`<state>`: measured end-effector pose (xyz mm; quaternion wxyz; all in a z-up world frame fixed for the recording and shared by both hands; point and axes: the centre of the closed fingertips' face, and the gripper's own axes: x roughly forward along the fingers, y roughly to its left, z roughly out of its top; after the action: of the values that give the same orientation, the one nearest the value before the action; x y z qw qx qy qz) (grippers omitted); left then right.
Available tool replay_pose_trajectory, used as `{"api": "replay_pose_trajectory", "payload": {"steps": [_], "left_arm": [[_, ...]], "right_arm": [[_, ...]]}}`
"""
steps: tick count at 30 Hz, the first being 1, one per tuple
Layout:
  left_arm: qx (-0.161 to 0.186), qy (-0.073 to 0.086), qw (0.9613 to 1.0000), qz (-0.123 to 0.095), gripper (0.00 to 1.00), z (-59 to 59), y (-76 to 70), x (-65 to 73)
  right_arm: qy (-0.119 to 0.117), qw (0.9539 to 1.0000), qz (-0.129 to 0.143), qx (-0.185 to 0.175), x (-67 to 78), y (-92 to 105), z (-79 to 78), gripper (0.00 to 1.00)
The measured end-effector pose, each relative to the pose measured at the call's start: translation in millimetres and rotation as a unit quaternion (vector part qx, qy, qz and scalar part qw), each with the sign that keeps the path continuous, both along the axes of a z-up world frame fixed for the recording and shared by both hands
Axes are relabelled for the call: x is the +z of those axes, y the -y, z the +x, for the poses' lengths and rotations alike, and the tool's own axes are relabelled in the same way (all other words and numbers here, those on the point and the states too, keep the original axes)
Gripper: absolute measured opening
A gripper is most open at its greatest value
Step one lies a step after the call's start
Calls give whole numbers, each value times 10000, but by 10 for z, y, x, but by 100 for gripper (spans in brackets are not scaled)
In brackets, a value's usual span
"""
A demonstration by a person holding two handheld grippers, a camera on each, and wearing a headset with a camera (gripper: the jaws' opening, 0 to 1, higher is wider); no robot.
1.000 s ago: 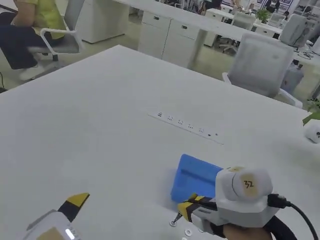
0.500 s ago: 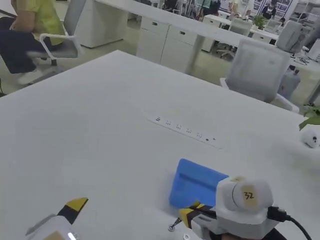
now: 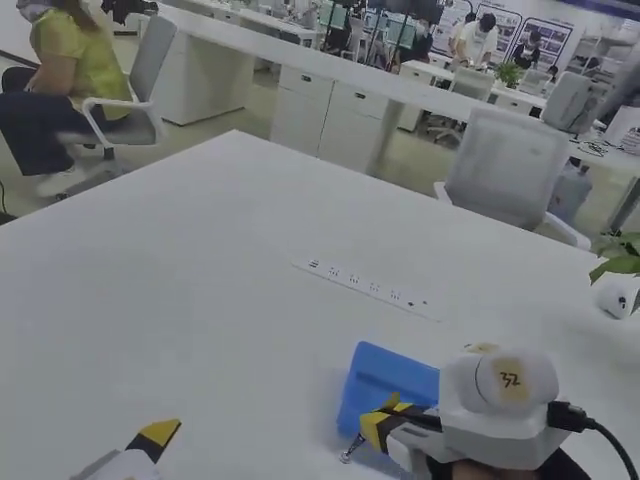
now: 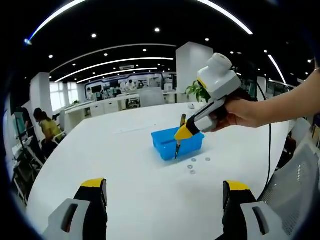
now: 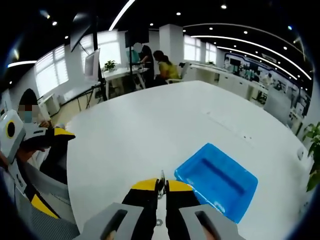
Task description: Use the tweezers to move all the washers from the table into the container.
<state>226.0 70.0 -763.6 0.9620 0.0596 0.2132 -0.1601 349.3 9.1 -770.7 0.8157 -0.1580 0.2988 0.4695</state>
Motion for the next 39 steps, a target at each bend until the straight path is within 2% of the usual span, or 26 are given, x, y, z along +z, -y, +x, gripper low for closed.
{"api": "replay_pose_trajectory", "payload": {"steps": [7,15,19,22,23,24,27,32,35,39], "left_arm": [[-38,-30,10000,33,99,-2,12,-16],[-32,-14,10000,90,99,2,5,-21],[-33,-28,9999,108,97,1,4,-28],[-30,-31,9999,105,97,1,3,-29],[-26,-29,9999,105,97,2,0,-29],[-15,-35,9999,108,97,3,-4,-32],[15,-87,9999,116,97,5,-19,-53],[18,-130,9998,132,97,3,-24,-74],[6,-170,9997,145,97,-2,-18,-88],[12,-180,9997,178,96,-3,-23,-96]], "right_arm": [[310,9995,97,-44,225,11,91,1],[650,9974,124,-299,358,9,367,1],[758,9960,11,-484,262,23,547,1],[689,9955,-4,-648,183,36,626,1],[771,9937,-5,-810,176,61,686,1],[768,9937,50,-817,173,51,705,1],[685,9934,90,-916,110,35,804,1],[547,9944,-62,-907,-63,25,895,1],[442,9942,-8,-977,-114,17,923,1],[347,9948,-75,-960,-224,-12,959,1]]}}
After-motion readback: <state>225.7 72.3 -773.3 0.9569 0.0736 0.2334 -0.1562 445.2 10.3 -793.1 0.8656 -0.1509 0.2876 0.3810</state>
